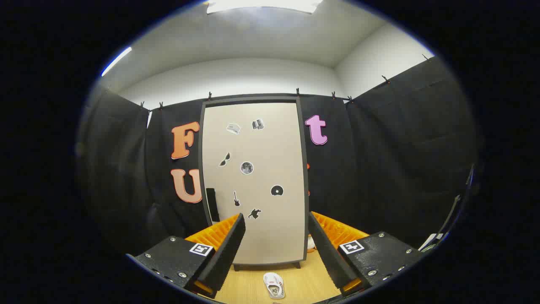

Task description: Open the shoe cabinet door, grab the shoes and put them into the shoe cabinet, then close the shoe cabinet door.

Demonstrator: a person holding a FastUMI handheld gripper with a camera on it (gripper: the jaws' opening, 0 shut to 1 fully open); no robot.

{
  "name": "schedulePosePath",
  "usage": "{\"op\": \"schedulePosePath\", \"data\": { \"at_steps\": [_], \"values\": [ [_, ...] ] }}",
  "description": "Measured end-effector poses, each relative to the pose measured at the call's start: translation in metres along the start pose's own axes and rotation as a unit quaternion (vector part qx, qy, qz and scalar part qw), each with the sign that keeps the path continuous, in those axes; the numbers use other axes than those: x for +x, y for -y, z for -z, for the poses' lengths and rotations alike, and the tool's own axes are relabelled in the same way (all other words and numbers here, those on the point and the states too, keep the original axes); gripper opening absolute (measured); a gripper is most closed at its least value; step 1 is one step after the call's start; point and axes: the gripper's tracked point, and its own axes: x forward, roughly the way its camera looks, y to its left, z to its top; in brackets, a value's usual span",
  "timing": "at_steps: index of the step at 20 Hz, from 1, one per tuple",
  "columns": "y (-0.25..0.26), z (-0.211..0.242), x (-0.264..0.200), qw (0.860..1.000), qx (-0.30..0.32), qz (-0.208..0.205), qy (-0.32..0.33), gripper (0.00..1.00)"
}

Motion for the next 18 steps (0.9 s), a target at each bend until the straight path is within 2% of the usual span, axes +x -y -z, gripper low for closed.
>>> {"op": "schedulePosePath", "data": {
  "at_steps": [11, 18],
  "values": [
    [-0.011, 0.006, 0.004, 1.000, -0.001, -0.013, -0.007, 0.94],
    [-0.038, 0.009, 0.016, 1.000, 0.001, -0.022, -0.009, 0.94]
  ]
}}
